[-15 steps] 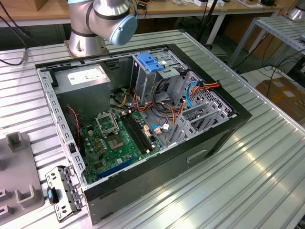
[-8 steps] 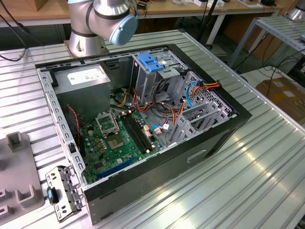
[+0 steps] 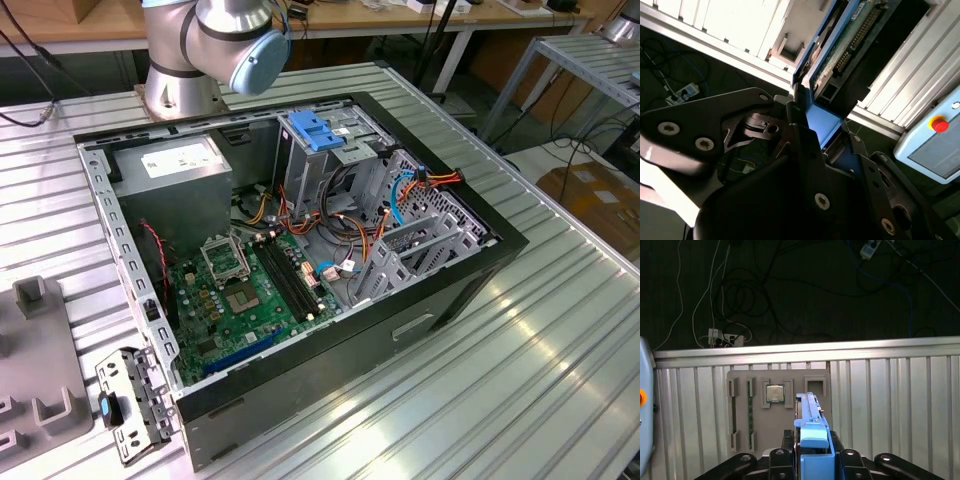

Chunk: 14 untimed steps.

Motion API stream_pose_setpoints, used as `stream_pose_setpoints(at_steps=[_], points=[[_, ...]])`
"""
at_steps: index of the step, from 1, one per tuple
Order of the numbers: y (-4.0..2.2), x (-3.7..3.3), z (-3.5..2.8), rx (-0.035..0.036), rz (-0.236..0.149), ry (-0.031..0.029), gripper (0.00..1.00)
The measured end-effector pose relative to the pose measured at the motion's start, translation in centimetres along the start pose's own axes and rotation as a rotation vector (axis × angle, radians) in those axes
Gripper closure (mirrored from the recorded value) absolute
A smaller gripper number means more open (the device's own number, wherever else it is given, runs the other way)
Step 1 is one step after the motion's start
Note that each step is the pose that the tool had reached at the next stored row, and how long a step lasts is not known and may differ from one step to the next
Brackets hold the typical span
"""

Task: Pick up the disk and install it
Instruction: 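Pick up the disk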

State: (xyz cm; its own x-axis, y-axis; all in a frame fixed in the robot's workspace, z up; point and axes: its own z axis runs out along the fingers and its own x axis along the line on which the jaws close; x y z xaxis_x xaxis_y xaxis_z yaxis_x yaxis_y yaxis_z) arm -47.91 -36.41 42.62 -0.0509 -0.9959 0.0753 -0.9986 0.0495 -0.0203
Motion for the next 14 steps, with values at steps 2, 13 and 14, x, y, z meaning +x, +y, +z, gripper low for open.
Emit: stream_pose_setpoints(at_steps=[2, 13, 14], points=[[0.0, 0.0, 0.0, 0.0001, 0.0, 0.0, 0.63], [-0.03, 0.13, -1.74, 0.0006, 0.001, -0.0381, 0.63], [-0.04, 0.16, -2.12, 0.0008, 0.001, -0.0382, 0.63]])
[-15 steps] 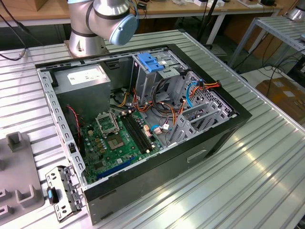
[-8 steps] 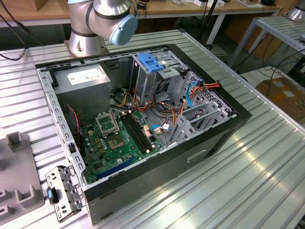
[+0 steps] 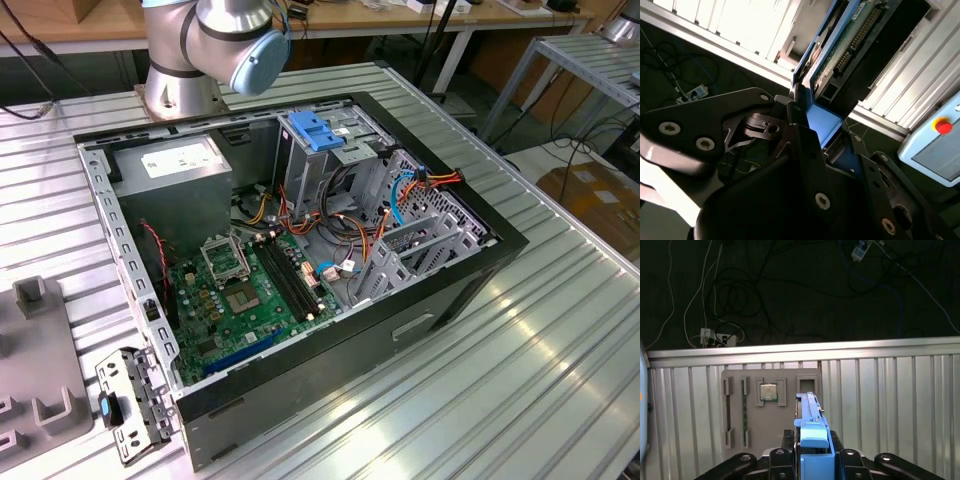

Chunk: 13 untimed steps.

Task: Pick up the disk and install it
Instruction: 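Pick up the disk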

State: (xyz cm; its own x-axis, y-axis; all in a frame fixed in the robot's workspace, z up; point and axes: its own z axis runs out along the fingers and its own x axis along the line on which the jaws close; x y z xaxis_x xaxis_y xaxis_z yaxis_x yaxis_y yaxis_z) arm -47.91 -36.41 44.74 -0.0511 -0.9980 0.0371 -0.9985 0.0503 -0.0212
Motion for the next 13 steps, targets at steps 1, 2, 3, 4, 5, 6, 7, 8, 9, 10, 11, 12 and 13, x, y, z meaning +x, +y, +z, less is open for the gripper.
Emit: stream_pose_setpoints(at_steps=[1, 2, 3, 4, 5, 6, 7, 8, 9, 10, 11, 12, 13], points=[[-0.01, 0.01, -0.34, 0.0003, 0.0, 0.0, 0.63], [-0.02, 0.03, -0.74, 0.0005, 0.0, 0.0, 0.63], [-0.02, 0.04, -1.05, 0.0006, 0.0, 0.0, 0.63], [-0.03, 0.06, -1.52, 0.001, 0.0, -0.0001, 0.63], [-0.04, 0.07, -1.84, 0.0012, 0.0, -0.0001, 0.63], [-0.05, 0.09, -2.32, 0.0015, 0.0, -0.0001, 0.63], [-0.06, 0.1, -2.66, 0.0017, 0.0, -0.0001, 0.63], [-0.07, 0.12, -3.17, 0.0019, 0.0, -0.0001, 0.63], [-0.09, 0.14, -3.92, 0.0021, 0.0, 0.0, 0.63], [-0.1, 0.16, -4.42, 0.0025, 0.0, 0.0, 0.63], [-0.1, 0.18, -4.8, 0.0028, 0.0, -0.0001, 0.63], [-0.11, 0.19, -5.2, 0.0032, 0.0, -0.0002, 0.63], [-0.12, 0.22, -5.81, 0.0036, 0.0, -0.0001, 0.63]])
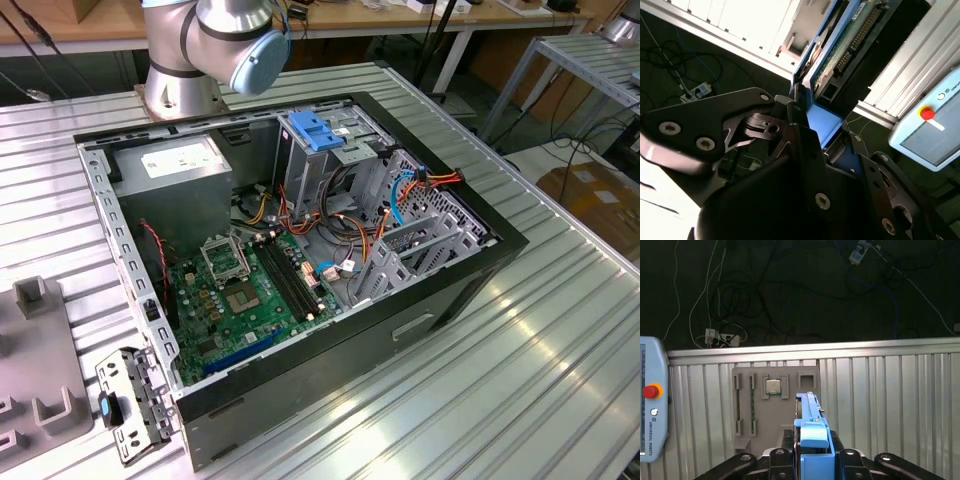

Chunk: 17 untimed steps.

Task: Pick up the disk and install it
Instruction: 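Pick up the disk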

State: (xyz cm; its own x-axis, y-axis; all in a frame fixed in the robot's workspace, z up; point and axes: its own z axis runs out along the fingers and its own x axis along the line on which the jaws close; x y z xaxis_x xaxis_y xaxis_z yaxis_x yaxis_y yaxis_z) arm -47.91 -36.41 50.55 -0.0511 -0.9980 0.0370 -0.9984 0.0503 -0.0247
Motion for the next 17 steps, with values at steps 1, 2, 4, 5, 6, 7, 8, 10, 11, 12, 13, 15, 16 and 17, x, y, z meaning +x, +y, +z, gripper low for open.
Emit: stream_pose_setpoints(at_steps=[1, 2, 4, 5, 6, 7, 8, 10, 11, 12, 13, 15, 16, 17], points=[[-0.01, 0.02, -0.45, 0.0004, 0.0, 0.0, 0.63], [-0.01, 0.02, -0.57, 0.0007, 0.0, 0.0, 0.63], [-0.01, 0.02, -0.57, 0.002, 0.0, -0.0005, 0.63], [0.0, 0.02, -0.57, 0.0021, 0.0, -0.0005, 0.63], [0.0, 0.02, -0.58, 0.0021, 0.0, -0.0005, 0.63], [-0.06, 0.01, -0.58, 0.0022, 0.0, -0.0005, 0.63], [-0.14, 0.01, -0.57, 0.0023, 0.0, -0.0005, 0.63], [-0.41, 0.0, -0.57, 0.0021, 0.0, -0.0005, 0.63], [-0.58, -0.01, -0.56, 0.0021, 0.0, -0.0005, 0.63], [-0.73, -0.02, -0.56, 0.0021, 0.0, -0.0004, 0.63], [-0.92, -0.02, -0.55, 0.0021, 0.0, -0.0004, 0.63], [-1.41, -0.05, -0.55, 0.0021, 0.0, -0.0004, 0.63], [-1.61, -0.06, -0.54, 0.0021, 0.0, -0.0004, 0.63], [-2.02, -0.08, -0.53, 0.0021, 0.0, -0.0004, 0.63]])
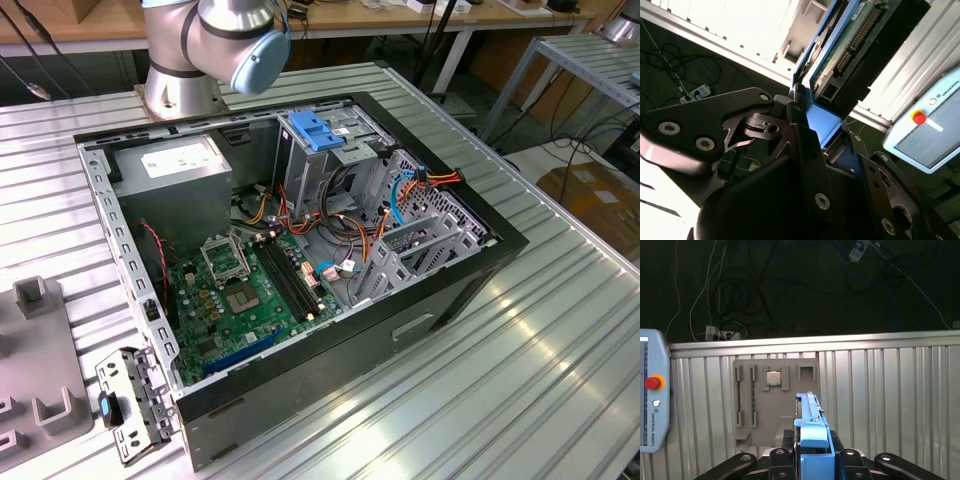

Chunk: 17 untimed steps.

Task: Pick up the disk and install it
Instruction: 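Pick up the disk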

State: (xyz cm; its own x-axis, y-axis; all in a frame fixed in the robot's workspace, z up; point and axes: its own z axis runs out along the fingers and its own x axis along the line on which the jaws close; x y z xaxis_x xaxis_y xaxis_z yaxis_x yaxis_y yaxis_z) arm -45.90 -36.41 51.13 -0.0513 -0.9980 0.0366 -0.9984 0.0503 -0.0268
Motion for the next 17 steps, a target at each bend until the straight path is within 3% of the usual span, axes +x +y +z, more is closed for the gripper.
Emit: stream_pose_setpoints(at_steps=[4, 12, 17], points=[[-0.92, -0.05, 0.03, 0.0001, 0.0, -0.0001, 0.63], [-3.48, -0.18, 0.09, 0.0001, 0.0, -0.0001, 0.63], [-4.76, -0.25, 0.12, 0.0, 0.0, 0.0, 0.63]])
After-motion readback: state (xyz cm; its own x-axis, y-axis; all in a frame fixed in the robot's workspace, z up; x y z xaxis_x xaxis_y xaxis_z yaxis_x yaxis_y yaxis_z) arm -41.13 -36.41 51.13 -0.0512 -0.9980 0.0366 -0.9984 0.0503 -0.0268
